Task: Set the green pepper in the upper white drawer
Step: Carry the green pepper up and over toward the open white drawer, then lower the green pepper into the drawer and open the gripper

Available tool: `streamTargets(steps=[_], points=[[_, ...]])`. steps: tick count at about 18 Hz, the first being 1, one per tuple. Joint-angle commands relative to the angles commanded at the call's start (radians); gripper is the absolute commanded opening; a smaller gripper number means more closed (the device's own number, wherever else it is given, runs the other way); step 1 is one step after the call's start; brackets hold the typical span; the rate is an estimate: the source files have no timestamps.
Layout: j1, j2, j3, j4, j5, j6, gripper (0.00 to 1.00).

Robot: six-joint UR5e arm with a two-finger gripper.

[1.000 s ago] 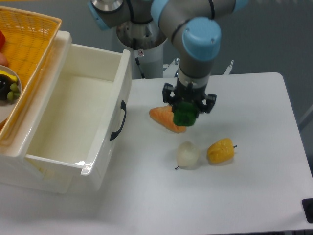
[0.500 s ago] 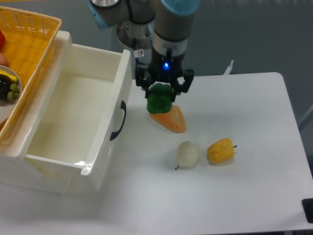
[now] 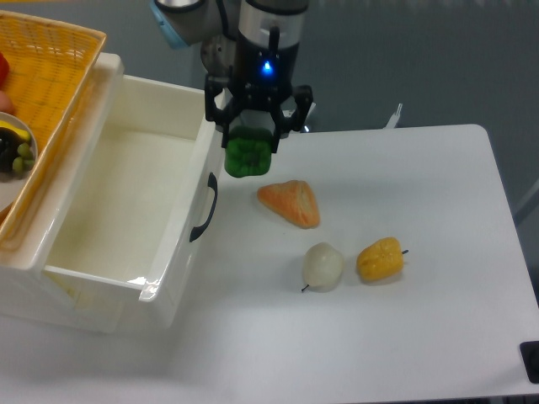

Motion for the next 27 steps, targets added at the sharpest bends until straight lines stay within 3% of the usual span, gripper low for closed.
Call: streamTargets(steps=[6,13,21,25,27], points=[[-0.035,-0.003,-0.006,-0.003,-0.066,-0.029,0.32],[-0.123,-0.037,-0.009,0.000,-0.067,-0.057,0.34],[-0.167,-0.054,-0.024,-0.002,-0.061,-0.058,0.36],[-0.181,-0.055,-0.032,-0.002,-0.060,-0.058,0.40],[-0.189,-0.055,-0.035,0.000,-0.057,-0.058,0.48]])
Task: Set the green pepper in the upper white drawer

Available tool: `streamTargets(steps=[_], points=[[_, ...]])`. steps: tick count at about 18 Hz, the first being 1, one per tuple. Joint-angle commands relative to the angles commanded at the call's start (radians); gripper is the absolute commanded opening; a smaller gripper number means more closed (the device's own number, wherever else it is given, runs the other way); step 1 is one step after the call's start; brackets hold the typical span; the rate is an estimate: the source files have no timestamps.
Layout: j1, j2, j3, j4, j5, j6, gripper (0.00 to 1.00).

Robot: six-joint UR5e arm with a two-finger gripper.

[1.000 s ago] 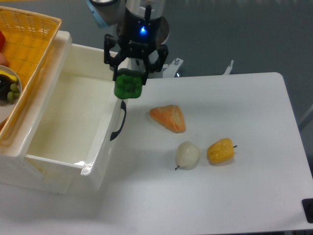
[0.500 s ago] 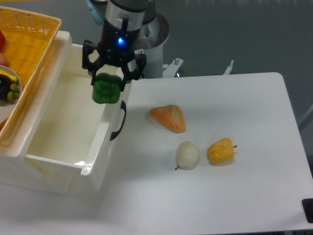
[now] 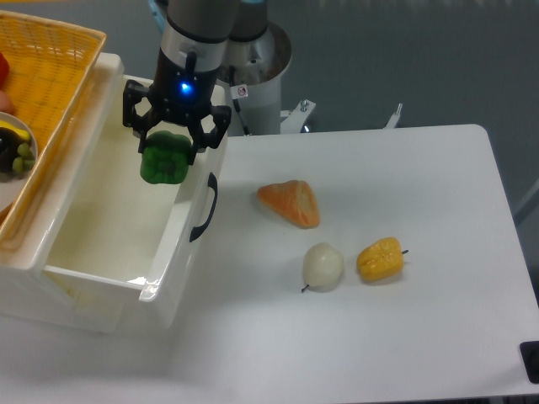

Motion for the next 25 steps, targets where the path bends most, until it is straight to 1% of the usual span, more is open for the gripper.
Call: streamTargets(steps=[3,4,5,6,7,8,10,18,21,23,25], points=[[0.000,-0.003,0.003,0.002,-0.002,0.000,0.52],[0.000,-0.003,0.003,0.000,-0.002,0.000,0.55],[-0.002,-0.003,0.000,0.000,-0.002,0.005,0.71],[-0.002,-0.003,0.003,0.002,0.000,0.011,0.85],[-0.002,-0.003,0.003,0.002,-0.002,0.012,0.85],[-0.002,-0.003,0.003,0.002,-0.002,0.011,0.88],[-0.003,0.000,0.003,0.003,-0.002,0.012,0.98],[-0.002,0.003,0.003,0.006,0.000,0.014,1.00],[0.012,0.000,0.003,0.015,0.032,0.031,1.00],[0.050,0.000,0.003,0.009,0.092,0.075,1.00],[0.084,-0.002,0.006,0.014,0.098,0.098,1.00]])
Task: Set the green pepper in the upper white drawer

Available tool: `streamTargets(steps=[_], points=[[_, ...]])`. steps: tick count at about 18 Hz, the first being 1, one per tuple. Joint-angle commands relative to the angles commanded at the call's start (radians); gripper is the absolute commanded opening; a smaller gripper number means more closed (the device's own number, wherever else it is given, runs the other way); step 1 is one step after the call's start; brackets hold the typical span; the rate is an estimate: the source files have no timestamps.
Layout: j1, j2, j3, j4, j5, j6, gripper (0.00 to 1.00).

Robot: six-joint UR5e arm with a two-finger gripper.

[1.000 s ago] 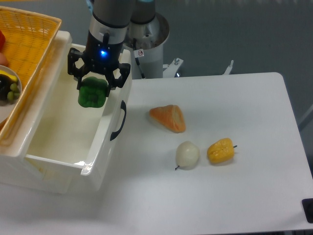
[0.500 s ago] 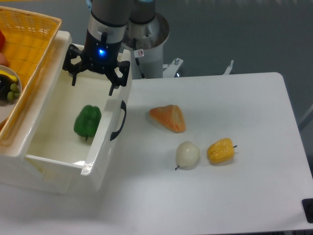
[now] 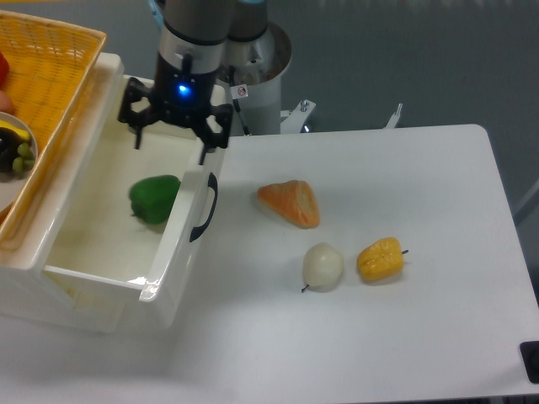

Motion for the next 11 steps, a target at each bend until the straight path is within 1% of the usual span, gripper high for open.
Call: streamTargets(steps=[3,5,7,9,11], points=[[0.040,-0.002,-0.001,-0.005,0.046,0.103,1.00],[0.057,-0.002,-0.008,-0.008,0.054,0.147,1.00],[0.078,-0.006,-0.012,-0.008,0.096,0.192,1.00],[0.080,-0.028,-0.012,-0.005,0.135,0.242,1.00],[0.089,-0.043,-0.011,-0.003,0.150,0.268,1.00]])
